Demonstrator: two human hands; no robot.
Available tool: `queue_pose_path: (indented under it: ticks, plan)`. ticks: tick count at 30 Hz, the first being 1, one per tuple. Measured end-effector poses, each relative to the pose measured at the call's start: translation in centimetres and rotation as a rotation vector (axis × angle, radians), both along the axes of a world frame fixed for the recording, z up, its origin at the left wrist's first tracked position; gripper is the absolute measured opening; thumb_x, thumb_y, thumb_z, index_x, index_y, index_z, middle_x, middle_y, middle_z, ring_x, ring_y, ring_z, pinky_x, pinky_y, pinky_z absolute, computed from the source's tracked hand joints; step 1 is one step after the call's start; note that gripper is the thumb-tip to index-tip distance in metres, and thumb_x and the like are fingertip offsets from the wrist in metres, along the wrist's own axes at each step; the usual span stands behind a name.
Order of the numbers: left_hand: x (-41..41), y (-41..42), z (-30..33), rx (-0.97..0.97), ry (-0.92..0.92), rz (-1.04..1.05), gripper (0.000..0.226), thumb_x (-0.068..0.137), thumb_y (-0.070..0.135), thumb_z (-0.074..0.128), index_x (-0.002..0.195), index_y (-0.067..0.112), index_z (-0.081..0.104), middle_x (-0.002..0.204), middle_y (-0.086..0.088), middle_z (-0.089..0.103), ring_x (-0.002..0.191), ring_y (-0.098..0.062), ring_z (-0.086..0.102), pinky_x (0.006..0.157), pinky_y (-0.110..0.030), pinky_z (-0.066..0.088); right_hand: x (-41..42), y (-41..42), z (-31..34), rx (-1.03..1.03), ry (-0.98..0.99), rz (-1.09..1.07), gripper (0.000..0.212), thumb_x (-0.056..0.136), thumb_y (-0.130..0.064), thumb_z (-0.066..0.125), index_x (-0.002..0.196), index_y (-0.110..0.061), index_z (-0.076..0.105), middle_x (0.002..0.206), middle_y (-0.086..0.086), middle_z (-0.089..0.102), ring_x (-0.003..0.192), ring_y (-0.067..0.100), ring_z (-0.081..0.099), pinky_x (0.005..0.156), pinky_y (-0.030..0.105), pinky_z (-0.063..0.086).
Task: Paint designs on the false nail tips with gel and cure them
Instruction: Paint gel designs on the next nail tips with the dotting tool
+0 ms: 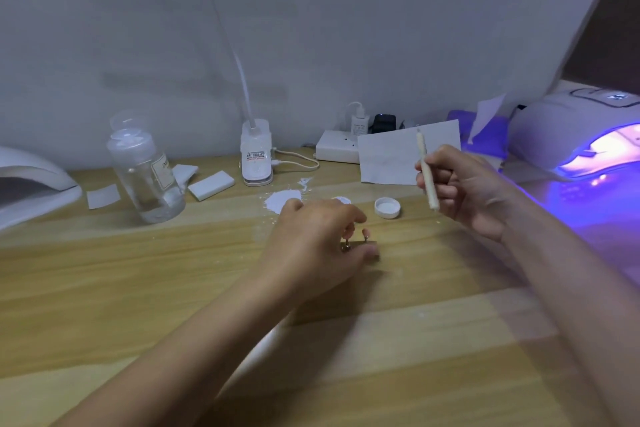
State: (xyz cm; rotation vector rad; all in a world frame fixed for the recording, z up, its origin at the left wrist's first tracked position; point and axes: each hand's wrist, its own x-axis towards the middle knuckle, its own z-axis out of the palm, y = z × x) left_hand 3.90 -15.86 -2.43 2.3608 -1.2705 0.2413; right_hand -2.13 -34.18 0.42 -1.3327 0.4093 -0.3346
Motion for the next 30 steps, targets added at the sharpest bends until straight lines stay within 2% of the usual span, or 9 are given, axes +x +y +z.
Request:
queue_pose_path:
  ticks: [5, 10, 14, 15, 17, 20, 25, 27, 30]
  plan:
    - [0.1, -1.1, -0.4, 0.026, -0.005, 0.022, 0.017, 0.083, 0.043, 0.06, 0.077, 0.033, 0.047, 0.064, 0.018, 0.038, 0.067, -0.003, 0.036, 0.069, -0.027, 0.016, -0.1, -0.4, -0.3, 0.057, -0.007, 0.031, 0.01, 0.088, -0.014, 0.052, 0.083, -0.011, 0.061, 0.049, -0.006, 0.055, 0.032, 0.001, 0.035, 0.032, 0.01, 0.032]
    - [0.0, -1.2, -0.5, -0.004, 0.02, 0.002, 0.016, 0.084, 0.035, 0.062, 0.075, 0.03, 0.05, 0.06, 0.02, 0.039, 0.062, 0.012, 0.037, 0.071, -0.021, 0.016, 0.0, -0.6, -0.4, 0.087, 0.001, 0.06, 0.009, 0.087, -0.015, 0.054, 0.086, -0.012, 0.062, 0.049, -0.006, 0.052, 0.039, 0.002, 0.035, 0.032, 0.012, 0.033]
    - [-0.6, -1.1, -0.1, -0.047, -0.11, -0.07, 0.016, 0.083, 0.024, 0.062, 0.073, 0.027, 0.051, 0.066, 0.017, 0.046, 0.067, -0.004, 0.038, 0.098, -0.024, 0.019, 0.1, -0.5, -0.6, 0.108, 0.011, 0.058, 0.008, 0.087, -0.015, 0.054, 0.082, -0.014, 0.06, 0.052, -0.005, 0.054, 0.034, 0.002, 0.035, 0.032, 0.012, 0.033]
    - [-0.8, -0.9, 0.0, -0.106, -0.154, -0.118, 0.012, 0.081, 0.018, 0.064, 0.073, 0.022, 0.055, 0.071, 0.015, 0.053, 0.067, -0.007, 0.043, 0.098, -0.026, 0.025, 0.2, -0.4, -0.6, 0.126, 0.007, 0.057, 0.008, 0.087, -0.016, 0.054, 0.08, -0.015, 0.057, 0.052, -0.005, 0.054, 0.033, 0.002, 0.034, 0.032, 0.012, 0.033]
    - [-1.2, -0.2, 0.0, -0.226, -0.175, -0.216, 0.005, 0.076, 0.008, 0.063, 0.073, 0.011, 0.061, 0.077, 0.004, 0.064, 0.065, -0.014, 0.054, 0.077, -0.026, 0.044, 0.3, -0.4, -0.7, 0.179, -0.008, 0.048, 0.011, 0.087, -0.015, 0.052, 0.076, -0.016, 0.051, 0.051, -0.006, 0.052, 0.033, 0.002, 0.032, 0.031, 0.013, 0.032]
    - [-1.4, 1.3, -0.6, -0.368, 0.05, -0.303, 0.005, 0.074, 0.001, 0.061, 0.075, 0.006, 0.064, 0.073, 0.009, 0.064, 0.066, -0.004, 0.059, 0.059, -0.022, 0.052, 0.3, -0.2, -0.6, 0.252, -0.035, 0.03, 0.021, 0.086, -0.013, 0.048, 0.066, -0.018, 0.041, 0.046, -0.007, 0.044, 0.033, 0.003, 0.03, 0.03, 0.012, 0.032]
    - [-1.2, 2.6, -2.6, -0.441, 0.448, -0.27, 0.018, 0.076, 0.004, 0.07, 0.069, 0.02, 0.066, 0.072, 0.004, 0.069, 0.07, -0.005, 0.067, 0.083, -0.022, 0.049, 0.9, 1.3, -0.7, 0.234, -0.048, -0.046, 0.032, 0.087, -0.018, 0.054, 0.059, -0.02, 0.04, 0.04, -0.007, 0.037, 0.03, 0.003, 0.036, 0.032, 0.011, 0.031]
    - [-0.8, 2.7, -3.0, -0.453, 0.483, -0.259, 0.013, 0.076, -0.001, 0.069, 0.074, 0.012, 0.07, 0.076, -0.002, 0.072, 0.076, 0.004, 0.065, 0.096, -0.02, 0.041, 1.2, 2.0, -0.8, 0.089, -0.051, -0.035, 0.029, 0.09, -0.032, 0.053, 0.064, -0.021, 0.049, 0.044, -0.005, 0.05, 0.034, 0.005, 0.045, 0.035, 0.012, 0.035]
    - [-0.3, 2.6, -3.0, -0.467, 0.468, -0.248, 0.008, 0.077, 0.001, 0.069, 0.08, 0.006, 0.074, 0.078, -0.01, 0.072, 0.094, 0.005, 0.062, 0.088, -0.005, 0.037, 1.7, 3.0, -1.0, -0.204, -0.066, -0.022, 0.033, 0.089, -0.044, 0.052, 0.072, -0.019, 0.067, 0.062, -0.002, 0.069, 0.047, 0.003, 0.055, 0.043, 0.014, 0.041]
